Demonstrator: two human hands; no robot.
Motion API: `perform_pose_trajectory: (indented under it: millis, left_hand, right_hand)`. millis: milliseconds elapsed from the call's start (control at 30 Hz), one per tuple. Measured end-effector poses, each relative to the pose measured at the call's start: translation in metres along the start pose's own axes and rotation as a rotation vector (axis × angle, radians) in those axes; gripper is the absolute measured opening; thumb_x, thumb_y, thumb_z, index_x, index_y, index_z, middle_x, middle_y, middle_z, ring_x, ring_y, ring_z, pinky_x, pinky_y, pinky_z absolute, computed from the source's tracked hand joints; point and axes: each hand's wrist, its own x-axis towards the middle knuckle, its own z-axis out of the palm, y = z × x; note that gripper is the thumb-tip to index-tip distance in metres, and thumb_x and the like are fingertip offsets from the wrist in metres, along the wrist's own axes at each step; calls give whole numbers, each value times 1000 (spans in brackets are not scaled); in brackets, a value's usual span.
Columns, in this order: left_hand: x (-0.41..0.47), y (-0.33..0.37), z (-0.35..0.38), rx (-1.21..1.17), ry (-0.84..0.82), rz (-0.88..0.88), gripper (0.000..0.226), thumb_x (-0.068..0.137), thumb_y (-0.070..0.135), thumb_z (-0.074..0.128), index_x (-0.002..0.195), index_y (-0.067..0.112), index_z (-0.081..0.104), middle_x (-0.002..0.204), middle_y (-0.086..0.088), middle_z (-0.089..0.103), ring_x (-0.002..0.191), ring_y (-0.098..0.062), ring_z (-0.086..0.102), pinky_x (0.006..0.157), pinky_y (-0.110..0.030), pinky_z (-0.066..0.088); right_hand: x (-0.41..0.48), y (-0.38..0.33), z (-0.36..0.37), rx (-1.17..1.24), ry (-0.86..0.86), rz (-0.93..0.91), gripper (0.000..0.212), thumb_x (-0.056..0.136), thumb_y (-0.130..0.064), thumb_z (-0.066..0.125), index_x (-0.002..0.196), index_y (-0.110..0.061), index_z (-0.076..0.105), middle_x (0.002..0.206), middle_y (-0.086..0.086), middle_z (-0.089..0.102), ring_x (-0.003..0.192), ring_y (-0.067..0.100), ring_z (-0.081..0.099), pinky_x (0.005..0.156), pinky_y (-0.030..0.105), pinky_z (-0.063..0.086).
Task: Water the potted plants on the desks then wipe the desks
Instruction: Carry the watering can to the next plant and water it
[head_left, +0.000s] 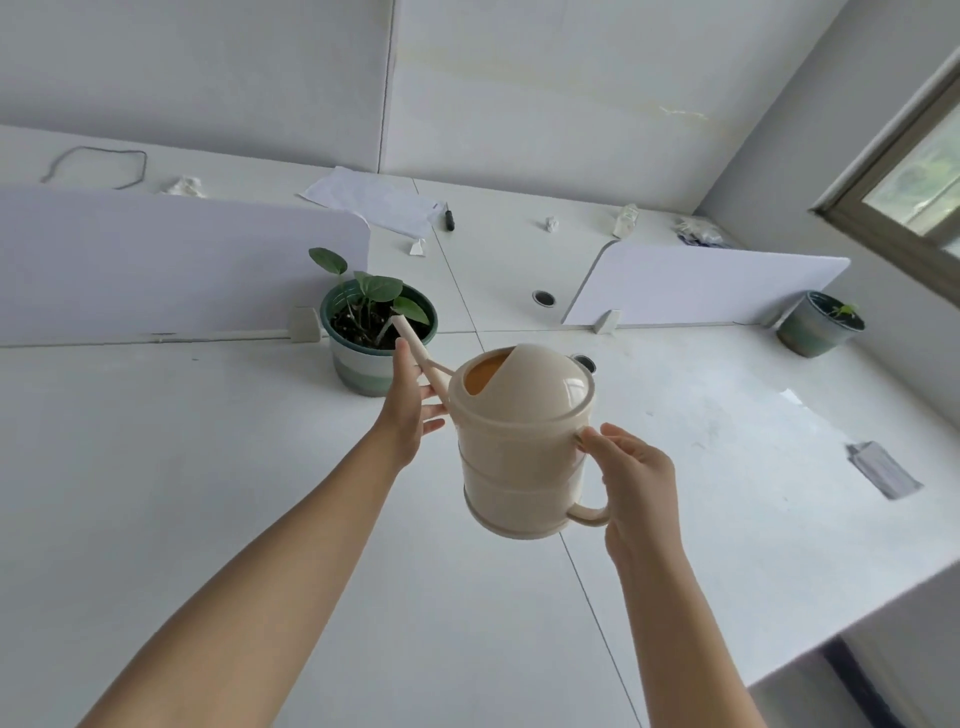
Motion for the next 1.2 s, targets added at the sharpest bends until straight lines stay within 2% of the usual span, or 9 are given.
perform_pose_trajectory:
  millis: [100,200,333,433,567,733,933,1133,1200]
  left_hand:
    - [-14,-7,8,55,4,11,67,89,63,12,134,21,38,135,-9,52,119,-25,52,105,-41,33]
    - [-31,-19,10,94,22,12,57,91,59,21,134,25,37,135,-8,52,121,-23,51,94,-39,34]
    - [-54,-40,3,141,56,-19,40,93,46,37,127,26,40,132,-10,54,117,-27,53,95,-41,38]
    - [-73,-58,-3,142,67,-33,26,94,38,41,117,26,44,129,-10,54,118,-27,52,91,-39,38]
    - [-98,-73,-15,60,123,-43,20,93,32,43,111,24,48,121,-8,56,118,-26,52,93,-40,36]
    - [-124,-78,-34,6,211,10,20,94,29,42,112,22,47,118,-7,56,114,-24,53,97,-41,35]
    - [-150,-80,-67,-83,341,89,18,95,23,41,111,19,47,108,-5,56,106,-23,54,89,-35,36]
    - [-165,-82,-94,-152,455,150,11,95,19,40,97,22,51,95,-1,56,101,-23,53,84,-33,36]
    - [-167,-81,-99,-185,486,164,10,95,19,40,95,22,50,93,-1,55,101,-23,52,80,-31,37]
  right_hand:
    - [-13,12,-18,19,3,-4,62,74,-38,61,76,23,50,76,15,49,75,24,44,61,23,31]
    - [-22,24,-34,35,66,108,47,90,-29,51,52,-2,42,58,1,39,61,14,37,37,10,34]
    - [-30,44,-50,31,66,197,34,94,-27,44,68,-5,44,73,5,36,67,16,43,44,19,33]
    - [-35,60,-57,4,61,245,36,94,-28,43,63,-9,42,74,5,35,69,16,43,47,22,31]
    - [-41,76,-61,-6,9,266,31,93,-30,44,72,-7,47,79,6,39,73,18,48,47,24,42]
    - [-43,92,-55,-22,-115,249,35,93,-29,46,68,-7,56,73,-2,56,77,8,54,53,17,36]
    - [-36,105,-28,-77,-305,249,46,91,-37,50,87,7,62,86,6,62,78,0,56,60,14,36]
    - [-30,111,5,-140,-405,231,35,88,-41,52,78,-8,51,83,11,54,77,15,54,63,18,33]
    - [-28,112,15,-151,-425,230,36,88,-41,53,77,-7,51,82,24,55,87,25,59,63,19,33]
